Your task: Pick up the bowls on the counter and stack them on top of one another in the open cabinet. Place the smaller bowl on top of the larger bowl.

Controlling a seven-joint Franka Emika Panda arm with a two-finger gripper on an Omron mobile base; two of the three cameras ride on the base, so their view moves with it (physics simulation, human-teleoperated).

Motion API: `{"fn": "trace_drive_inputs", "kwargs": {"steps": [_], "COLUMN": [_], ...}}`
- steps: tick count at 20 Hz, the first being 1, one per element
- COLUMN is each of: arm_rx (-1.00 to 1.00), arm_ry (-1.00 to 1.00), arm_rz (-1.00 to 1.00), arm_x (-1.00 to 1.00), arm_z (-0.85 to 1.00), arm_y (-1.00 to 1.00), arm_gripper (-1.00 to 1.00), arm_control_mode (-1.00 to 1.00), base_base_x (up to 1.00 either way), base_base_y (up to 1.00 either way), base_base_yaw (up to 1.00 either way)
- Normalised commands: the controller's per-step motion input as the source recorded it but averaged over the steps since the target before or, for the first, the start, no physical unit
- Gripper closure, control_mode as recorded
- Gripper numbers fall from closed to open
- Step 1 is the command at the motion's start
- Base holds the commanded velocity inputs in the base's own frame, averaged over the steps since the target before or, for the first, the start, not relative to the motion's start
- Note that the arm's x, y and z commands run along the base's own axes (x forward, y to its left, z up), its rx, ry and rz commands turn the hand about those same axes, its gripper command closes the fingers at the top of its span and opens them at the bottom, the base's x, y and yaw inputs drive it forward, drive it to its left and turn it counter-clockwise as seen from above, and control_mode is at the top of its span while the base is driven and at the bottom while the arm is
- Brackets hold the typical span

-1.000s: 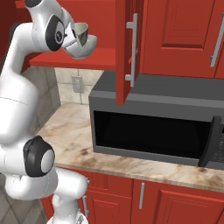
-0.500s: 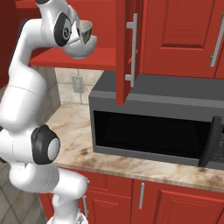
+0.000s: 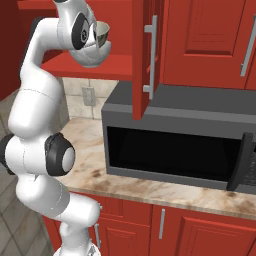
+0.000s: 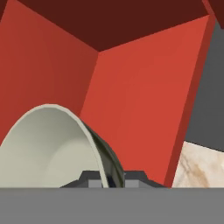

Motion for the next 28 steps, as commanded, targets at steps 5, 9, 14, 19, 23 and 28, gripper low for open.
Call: {"fn": "trace_drive_inputs", "kwargs": {"steps": [5,9,14,19,23,28], "arm_rx": [0.05,0.04,0.02,0.00,0.00,0.01], "arm_ry": [0.00,0.00,-0.02,-0.05,-0.08,-0.03], "arm_rz": [0.00,0.00,0.00,0.00,0.00,0.00], "arm_x": [0.31,0.33,0.32,0.20,0.13,0.22], "arm_z": [0.00,0.00,0.00,0.04,0.15,0.05], "arm_y": [0.00,0.02,0.08,0.06,0.01,0.09], "arm_gripper": [1.00,1.00,1.00,1.00,1.00,1.00], "arm_control_mode": [-1.00,-1.00,-1.00,-1.00,-1.00,-1.00], "base_base_x": [0.00,0.00,0.00,0.00,0.00,0.00], "base_base_y": [0.00,0.00,0.00,0.00,0.00,0.00], "base_base_yaw": [0.00,0.00,0.00,0.00,0.00,0.00]}}
